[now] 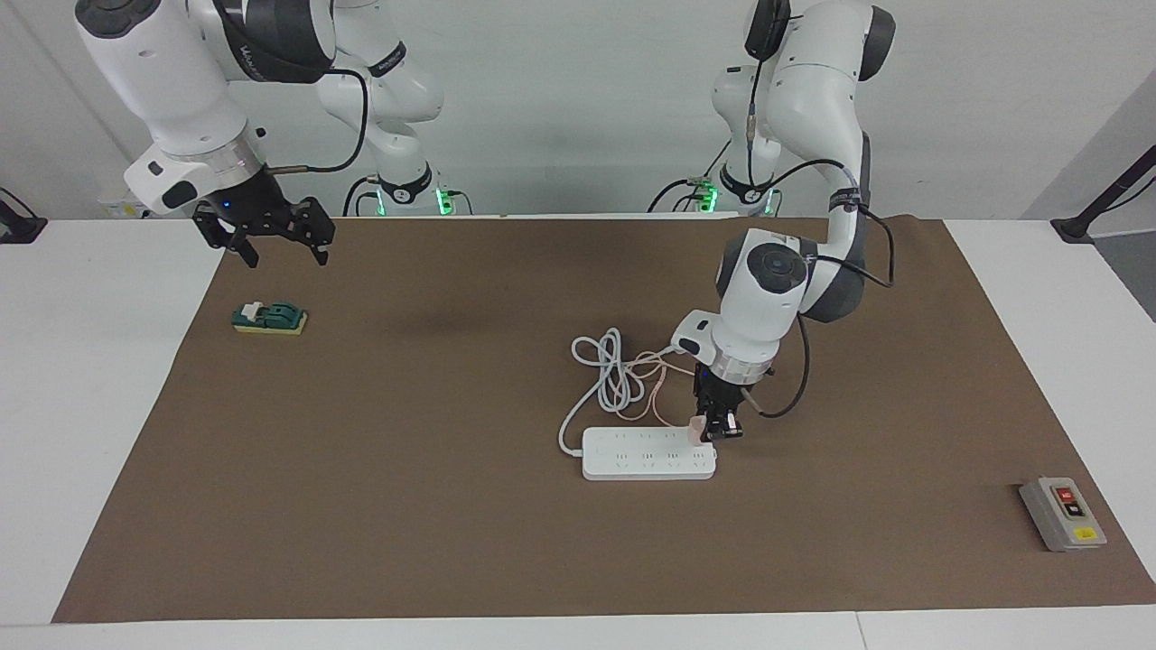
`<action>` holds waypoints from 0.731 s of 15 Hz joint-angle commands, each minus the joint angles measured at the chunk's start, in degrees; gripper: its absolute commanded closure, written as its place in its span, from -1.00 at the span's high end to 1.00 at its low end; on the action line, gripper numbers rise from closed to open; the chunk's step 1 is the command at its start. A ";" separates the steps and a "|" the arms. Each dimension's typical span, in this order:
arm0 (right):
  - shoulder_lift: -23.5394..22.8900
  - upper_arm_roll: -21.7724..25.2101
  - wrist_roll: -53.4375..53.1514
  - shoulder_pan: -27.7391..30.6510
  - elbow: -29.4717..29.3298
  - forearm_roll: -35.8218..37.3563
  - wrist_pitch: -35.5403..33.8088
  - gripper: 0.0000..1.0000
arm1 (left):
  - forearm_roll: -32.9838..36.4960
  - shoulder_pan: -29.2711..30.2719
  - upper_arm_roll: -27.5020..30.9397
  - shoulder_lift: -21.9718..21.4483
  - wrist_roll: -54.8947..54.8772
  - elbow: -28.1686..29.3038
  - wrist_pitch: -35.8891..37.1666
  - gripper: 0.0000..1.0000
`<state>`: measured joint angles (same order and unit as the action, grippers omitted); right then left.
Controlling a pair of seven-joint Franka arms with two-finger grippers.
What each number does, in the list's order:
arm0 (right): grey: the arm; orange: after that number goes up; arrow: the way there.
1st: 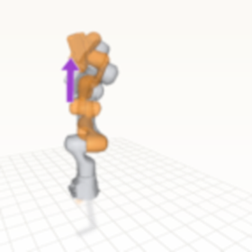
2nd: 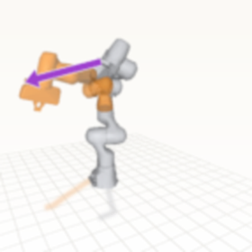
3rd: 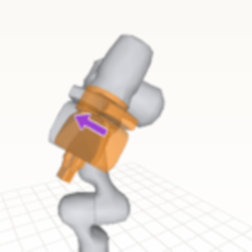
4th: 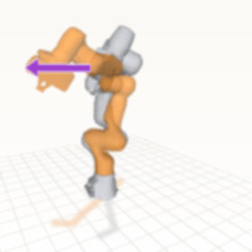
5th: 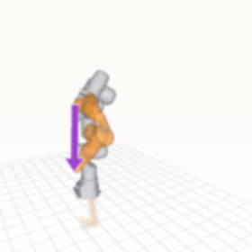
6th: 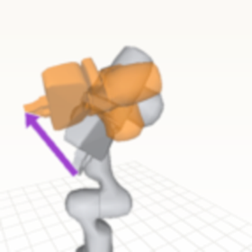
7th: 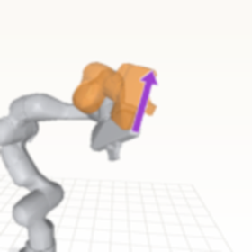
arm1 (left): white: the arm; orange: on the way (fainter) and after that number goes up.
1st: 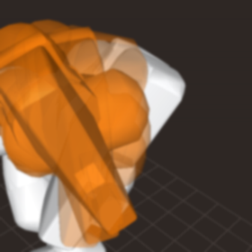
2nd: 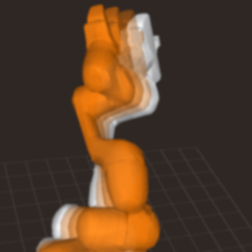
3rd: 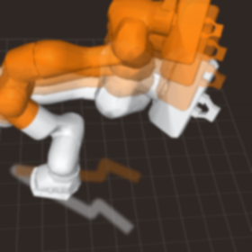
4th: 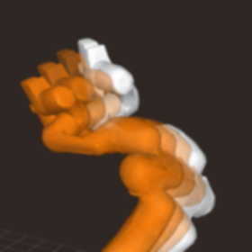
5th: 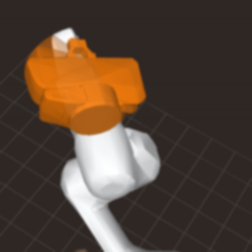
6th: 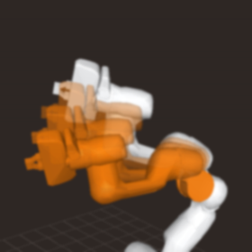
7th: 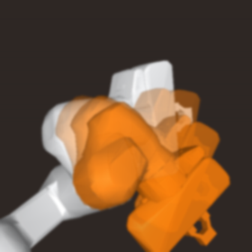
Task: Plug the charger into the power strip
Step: 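Push the charger prongs into the power strip socket with the left gripper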
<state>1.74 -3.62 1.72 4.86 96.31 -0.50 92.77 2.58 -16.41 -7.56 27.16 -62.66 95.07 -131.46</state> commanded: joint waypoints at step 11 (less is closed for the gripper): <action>-0.59 0.01 -0.14 0.42 -2.44 0.32 -3.65 1.00 | 0.94 -0.99 0.00 -1.58 -0.35 4.25 0.59 -0.92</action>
<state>1.72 -3.50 1.72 4.88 94.83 -0.47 90.13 2.67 -16.94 -8.06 26.08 -62.68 96.54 -130.88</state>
